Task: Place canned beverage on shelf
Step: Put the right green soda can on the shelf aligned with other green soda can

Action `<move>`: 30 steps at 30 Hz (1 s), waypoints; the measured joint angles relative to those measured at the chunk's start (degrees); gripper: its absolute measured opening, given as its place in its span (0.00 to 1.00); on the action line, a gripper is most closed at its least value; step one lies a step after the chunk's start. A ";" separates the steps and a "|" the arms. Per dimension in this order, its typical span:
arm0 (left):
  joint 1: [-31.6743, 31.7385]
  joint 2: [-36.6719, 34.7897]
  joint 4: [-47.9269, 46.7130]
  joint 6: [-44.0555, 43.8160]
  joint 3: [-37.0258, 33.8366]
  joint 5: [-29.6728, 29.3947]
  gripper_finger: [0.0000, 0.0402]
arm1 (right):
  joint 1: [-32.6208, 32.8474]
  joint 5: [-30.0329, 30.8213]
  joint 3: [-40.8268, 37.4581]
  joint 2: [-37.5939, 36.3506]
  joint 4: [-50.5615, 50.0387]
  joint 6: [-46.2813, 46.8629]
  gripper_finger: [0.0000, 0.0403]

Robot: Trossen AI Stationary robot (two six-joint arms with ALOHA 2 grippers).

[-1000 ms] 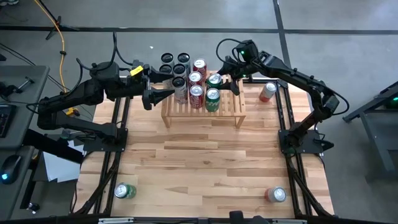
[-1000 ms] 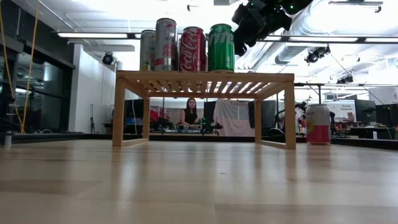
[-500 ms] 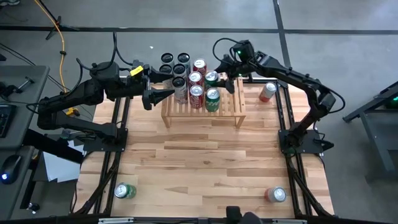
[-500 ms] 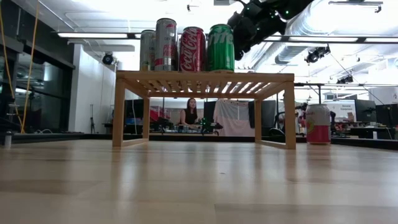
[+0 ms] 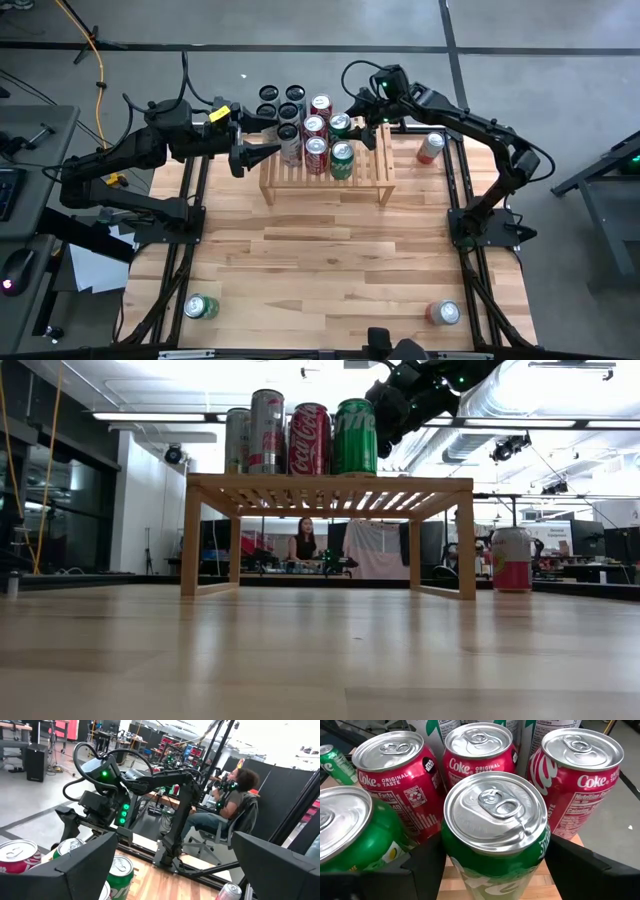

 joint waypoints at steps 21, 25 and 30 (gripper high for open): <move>0.02 0.00 0.04 0.01 0.01 -0.02 0.97 | 0.62 0.63 -0.17 -1.97 -2.35 -0.17 0.71; 0.02 0.00 0.04 0.01 0.00 -0.02 0.97 | 1.01 0.55 -0.17 -2.01 -2.50 0.07 0.71; 0.01 0.00 0.04 0.01 0.02 -0.02 0.97 | 1.01 0.35 -0.17 -2.03 -2.52 0.27 0.74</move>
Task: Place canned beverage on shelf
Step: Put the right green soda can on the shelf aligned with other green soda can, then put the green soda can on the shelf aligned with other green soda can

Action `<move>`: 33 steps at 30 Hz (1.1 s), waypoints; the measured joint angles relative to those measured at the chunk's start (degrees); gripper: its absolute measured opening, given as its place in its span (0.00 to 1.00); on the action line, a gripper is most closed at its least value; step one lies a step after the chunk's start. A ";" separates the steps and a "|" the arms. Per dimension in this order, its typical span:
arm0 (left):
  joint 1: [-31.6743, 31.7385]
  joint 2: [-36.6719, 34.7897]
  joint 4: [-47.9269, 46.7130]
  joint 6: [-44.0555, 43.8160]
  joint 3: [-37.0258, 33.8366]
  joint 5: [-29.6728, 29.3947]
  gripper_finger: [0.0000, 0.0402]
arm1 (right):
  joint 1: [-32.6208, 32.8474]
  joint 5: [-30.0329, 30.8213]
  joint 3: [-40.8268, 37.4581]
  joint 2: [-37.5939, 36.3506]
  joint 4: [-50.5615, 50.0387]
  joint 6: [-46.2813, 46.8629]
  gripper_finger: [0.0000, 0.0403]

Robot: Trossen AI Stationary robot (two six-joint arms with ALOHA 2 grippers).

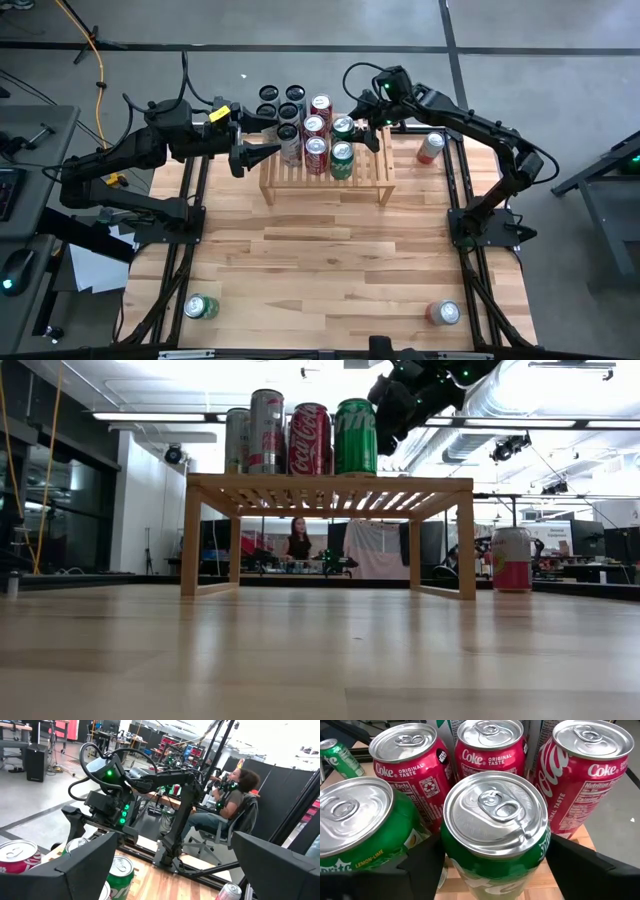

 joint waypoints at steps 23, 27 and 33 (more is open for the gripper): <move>0.13 -1.22 0.00 0.22 0.01 0.02 0.97 | -2.50 5.24 -0.02 -4.90 -2.89 -0.59 0.98; 0.13 -1.75 0.03 2.33 0.01 0.01 0.97 | -4.44 6.95 0.00 -8.65 -4.77 -0.32 0.98; 0.13 -2.03 -0.04 3.82 0.01 0.00 0.97 | -6.56 7.04 0.02 -15.29 -9.10 6.37 0.98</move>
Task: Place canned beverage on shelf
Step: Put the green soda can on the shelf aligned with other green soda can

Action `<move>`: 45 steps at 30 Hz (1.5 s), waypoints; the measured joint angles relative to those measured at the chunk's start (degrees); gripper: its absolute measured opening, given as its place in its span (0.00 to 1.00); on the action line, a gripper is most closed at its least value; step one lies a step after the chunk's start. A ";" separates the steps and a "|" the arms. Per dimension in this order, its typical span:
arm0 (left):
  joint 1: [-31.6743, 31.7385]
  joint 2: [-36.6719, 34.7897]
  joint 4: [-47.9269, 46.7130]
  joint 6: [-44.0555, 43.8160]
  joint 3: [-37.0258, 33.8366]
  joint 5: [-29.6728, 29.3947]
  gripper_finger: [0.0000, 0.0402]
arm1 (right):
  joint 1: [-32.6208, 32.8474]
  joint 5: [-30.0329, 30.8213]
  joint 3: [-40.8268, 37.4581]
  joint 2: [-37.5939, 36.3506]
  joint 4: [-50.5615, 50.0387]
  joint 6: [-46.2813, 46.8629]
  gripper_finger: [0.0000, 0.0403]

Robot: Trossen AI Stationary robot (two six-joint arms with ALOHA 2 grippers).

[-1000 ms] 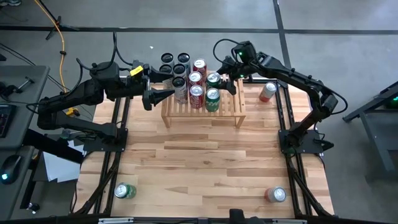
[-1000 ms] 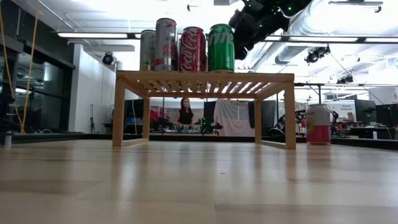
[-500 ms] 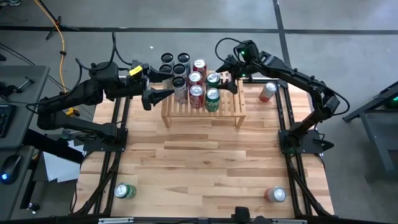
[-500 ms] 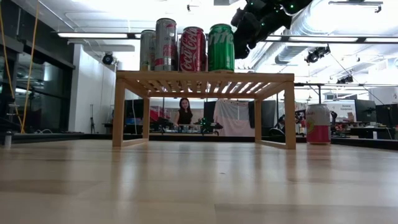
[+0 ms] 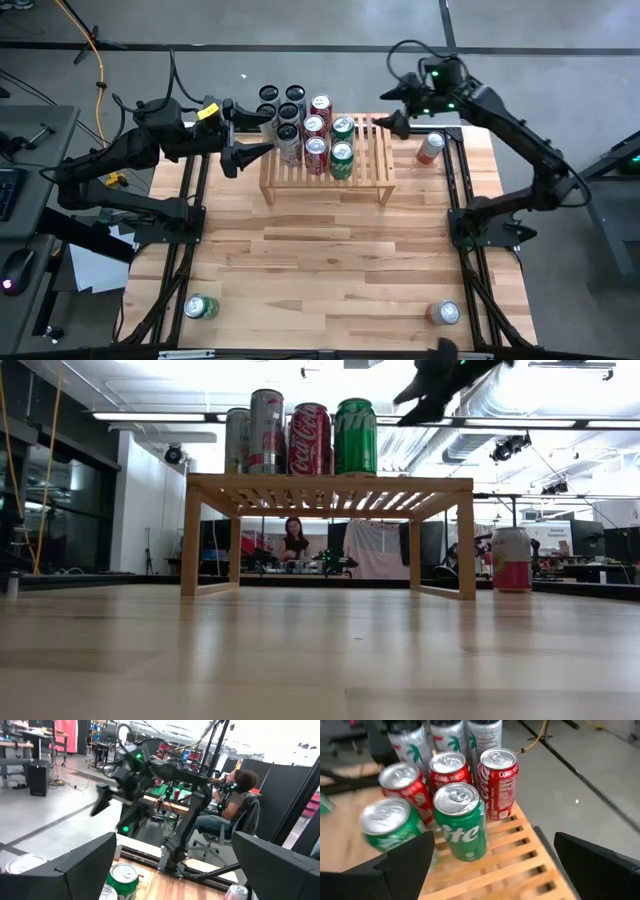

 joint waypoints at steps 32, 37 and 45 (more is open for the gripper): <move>-7.59 -0.25 -33.74 -17.93 0.01 4.97 0.97 | -0.32 -0.30 0.04 -12.91 -9.75 18.00 0.99; -21.65 5.92 -45.82 -32.87 0.00 5.10 0.97 | -0.32 -0.26 0.04 -12.86 -10.17 16.51 0.99; -45.51 14.99 -55.05 -60.93 0.00 3.79 0.97 | -0.32 -0.23 0.04 -12.51 -10.21 14.41 0.99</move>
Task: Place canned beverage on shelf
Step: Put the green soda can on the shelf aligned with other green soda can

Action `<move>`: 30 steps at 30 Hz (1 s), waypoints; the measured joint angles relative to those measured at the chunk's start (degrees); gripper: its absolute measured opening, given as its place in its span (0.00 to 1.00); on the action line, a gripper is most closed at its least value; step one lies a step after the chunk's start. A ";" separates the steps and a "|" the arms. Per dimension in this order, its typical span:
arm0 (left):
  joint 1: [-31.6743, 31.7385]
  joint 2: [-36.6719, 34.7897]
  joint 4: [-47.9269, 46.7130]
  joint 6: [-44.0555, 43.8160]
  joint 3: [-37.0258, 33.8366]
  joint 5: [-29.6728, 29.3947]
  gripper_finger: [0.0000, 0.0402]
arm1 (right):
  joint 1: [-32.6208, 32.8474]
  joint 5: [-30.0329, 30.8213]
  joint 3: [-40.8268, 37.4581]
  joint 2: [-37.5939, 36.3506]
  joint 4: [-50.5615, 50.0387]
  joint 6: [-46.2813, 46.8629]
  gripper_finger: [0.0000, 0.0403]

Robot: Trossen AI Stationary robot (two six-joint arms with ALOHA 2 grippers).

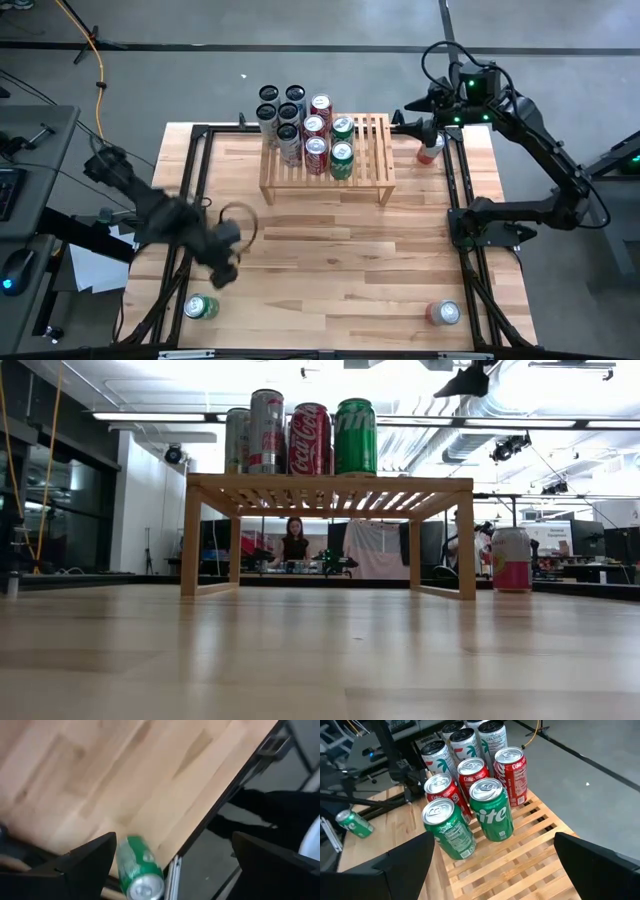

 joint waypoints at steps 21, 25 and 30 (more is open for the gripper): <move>-29.98 17.46 -1.72 -8.34 -0.02 -3.11 0.97 | 0.00 0.23 0.00 6.13 -5.48 -6.18 0.99; -29.98 20.39 -2.44 -6.21 -0.02 -3.18 0.97 | 0.00 0.22 0.00 6.91 -5.48 -5.77 0.99; -29.98 22.56 -0.70 -6.62 -2.02 -2.01 0.97 | 0.00 0.20 0.00 7.19 -5.48 -4.59 0.99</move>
